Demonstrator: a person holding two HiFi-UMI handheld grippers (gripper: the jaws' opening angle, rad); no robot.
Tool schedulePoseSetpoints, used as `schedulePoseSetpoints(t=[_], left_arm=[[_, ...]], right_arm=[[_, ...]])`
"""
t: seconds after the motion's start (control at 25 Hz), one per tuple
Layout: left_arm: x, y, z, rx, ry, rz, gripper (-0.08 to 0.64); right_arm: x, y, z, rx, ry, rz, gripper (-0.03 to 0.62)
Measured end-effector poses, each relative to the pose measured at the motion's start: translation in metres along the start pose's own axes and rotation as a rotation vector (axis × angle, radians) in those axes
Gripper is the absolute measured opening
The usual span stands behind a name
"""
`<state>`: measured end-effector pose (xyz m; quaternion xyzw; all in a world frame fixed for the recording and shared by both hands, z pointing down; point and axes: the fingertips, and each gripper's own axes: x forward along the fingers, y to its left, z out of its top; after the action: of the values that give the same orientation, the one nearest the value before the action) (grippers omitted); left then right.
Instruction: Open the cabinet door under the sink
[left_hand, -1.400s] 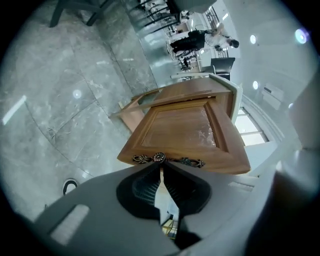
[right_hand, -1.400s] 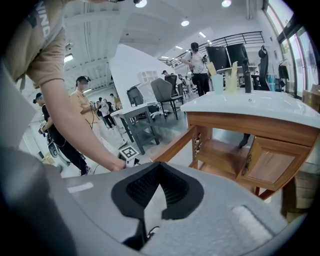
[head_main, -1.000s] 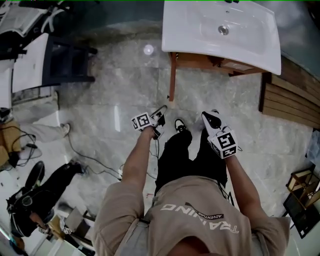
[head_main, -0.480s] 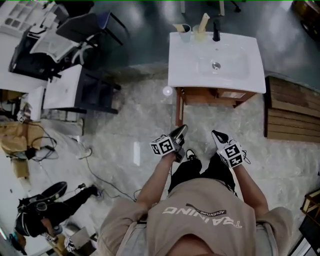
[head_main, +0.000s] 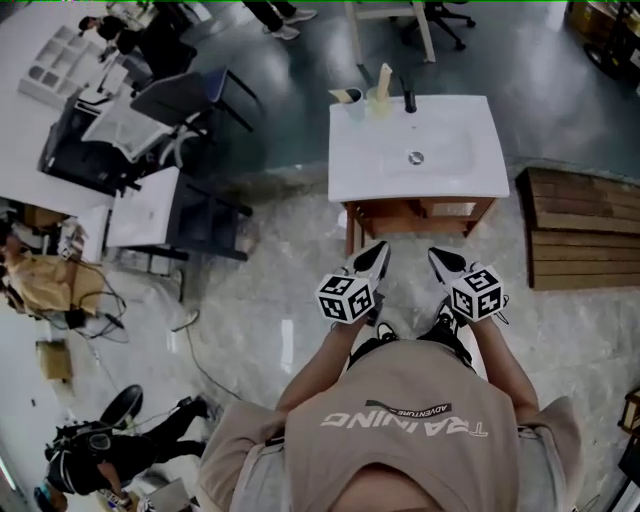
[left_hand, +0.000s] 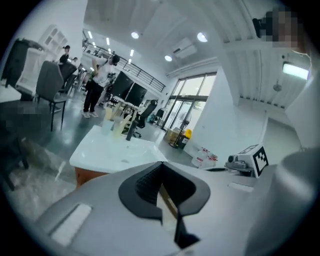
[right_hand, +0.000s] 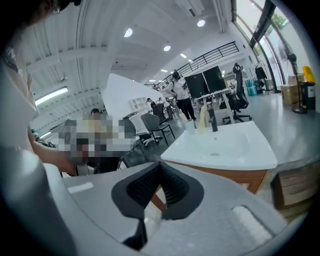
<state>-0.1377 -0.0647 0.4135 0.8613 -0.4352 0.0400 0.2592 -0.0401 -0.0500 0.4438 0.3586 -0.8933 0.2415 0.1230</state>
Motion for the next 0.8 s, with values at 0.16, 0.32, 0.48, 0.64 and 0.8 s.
schedulePoseSetpoints(t=[0.16, 0.32, 0.48, 0.64, 0.8], left_arm=[[0.010, -0.028, 0.037, 0.179, -0.020, -0.017, 0.017], [0.016, -0.041, 0.074, 0.301, -0.058, -0.005, 0.017], [0.020, -0.054, 0.103, 0.356, -0.131, 0.015, 0.017], [0.022, -0.069, 0.128, 0.385, -0.212, 0.038, 0.017], [0.031, -0.088, 0.145, 0.372, -0.267, 0.047, 0.017]], right_arm=[[-0.012, -0.014, 0.039, -0.037, -0.069, -0.026, 0.002], [-0.026, -0.017, 0.079, -0.117, -0.131, -0.043, 0.002], [-0.044, -0.016, 0.111, -0.274, -0.165, -0.067, 0.002], [-0.062, -0.014, 0.141, -0.361, -0.234, -0.050, 0.002], [-0.085, -0.022, 0.164, -0.410, -0.283, -0.043, 0.002]])
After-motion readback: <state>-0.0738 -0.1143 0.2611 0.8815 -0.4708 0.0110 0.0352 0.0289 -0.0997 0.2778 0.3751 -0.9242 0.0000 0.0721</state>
